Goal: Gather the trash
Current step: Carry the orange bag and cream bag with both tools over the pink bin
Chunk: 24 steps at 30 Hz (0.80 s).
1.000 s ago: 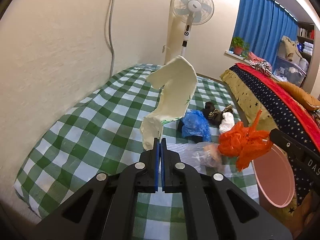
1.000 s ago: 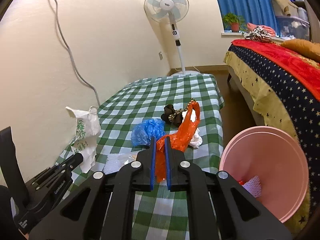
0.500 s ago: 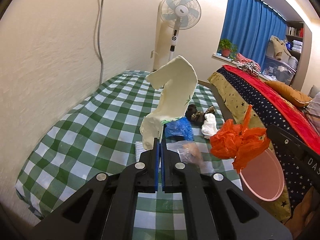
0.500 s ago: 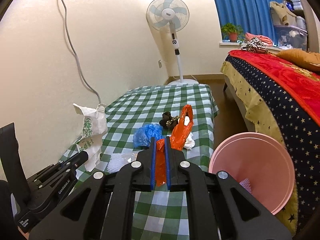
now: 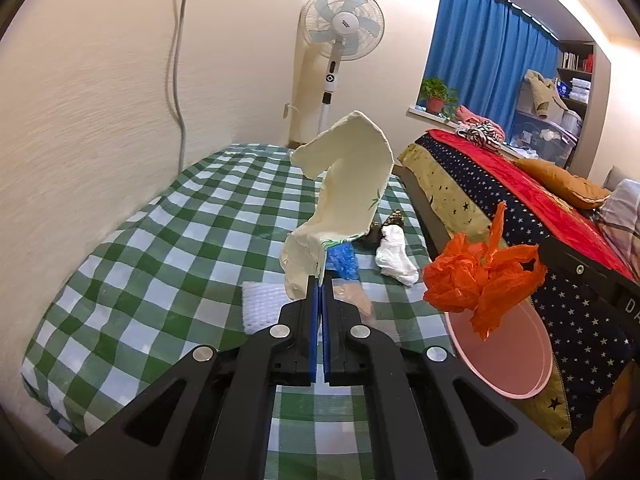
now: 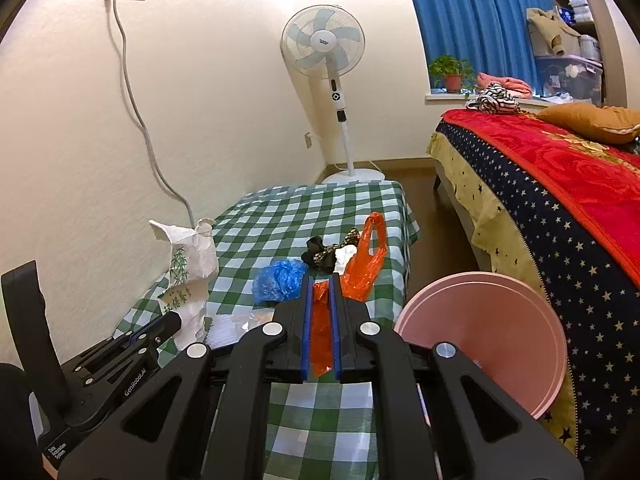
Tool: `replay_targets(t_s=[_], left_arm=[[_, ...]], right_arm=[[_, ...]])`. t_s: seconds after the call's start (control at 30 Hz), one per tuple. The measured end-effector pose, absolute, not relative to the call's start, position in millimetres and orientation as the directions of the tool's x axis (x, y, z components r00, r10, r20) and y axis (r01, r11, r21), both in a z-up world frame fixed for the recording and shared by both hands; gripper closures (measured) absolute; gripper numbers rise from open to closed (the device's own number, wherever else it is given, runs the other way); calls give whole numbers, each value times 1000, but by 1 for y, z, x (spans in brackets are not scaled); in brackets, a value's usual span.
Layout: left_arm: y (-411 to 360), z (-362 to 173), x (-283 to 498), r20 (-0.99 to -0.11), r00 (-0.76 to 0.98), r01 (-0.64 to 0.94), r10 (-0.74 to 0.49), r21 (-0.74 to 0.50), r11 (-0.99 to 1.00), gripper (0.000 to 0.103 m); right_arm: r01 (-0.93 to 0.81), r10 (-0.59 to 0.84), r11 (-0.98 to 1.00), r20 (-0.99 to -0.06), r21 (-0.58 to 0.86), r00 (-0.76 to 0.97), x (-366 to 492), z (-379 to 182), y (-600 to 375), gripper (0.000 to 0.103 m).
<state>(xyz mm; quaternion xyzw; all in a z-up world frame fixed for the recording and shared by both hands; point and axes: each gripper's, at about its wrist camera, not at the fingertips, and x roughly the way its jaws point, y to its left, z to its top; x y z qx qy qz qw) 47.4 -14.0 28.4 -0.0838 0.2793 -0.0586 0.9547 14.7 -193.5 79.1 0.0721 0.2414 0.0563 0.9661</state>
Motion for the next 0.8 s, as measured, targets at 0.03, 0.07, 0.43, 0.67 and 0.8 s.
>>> replay_targets(t_s=[0.03, 0.07, 0.43, 0.67, 0.8], left_arm=[[-14, 28, 48, -523, 836, 68, -163, -195, 978, 102], [-15, 28, 48, -523, 836, 72, -167, -199, 977, 102], [-34, 29, 48, -514, 826, 137, -230, -214, 967, 102], [-46, 28, 51, -514, 819, 159, -254, -222, 962, 102], [-55, 26, 52, -516, 812, 177, -272, -226, 958, 102]], right_arm=[[-71, 141, 983, -457, 167, 878, 13, 80, -194, 95], [-69, 138, 984, -456, 166, 879, 13, 81, -195, 95], [-24, 97, 986, -449, 166, 888, 8, 88, -211, 95], [17, 65, 985, -451, 174, 890, 9, 90, -227, 95], [43, 41, 984, -450, 175, 892, 8, 90, -234, 95]])
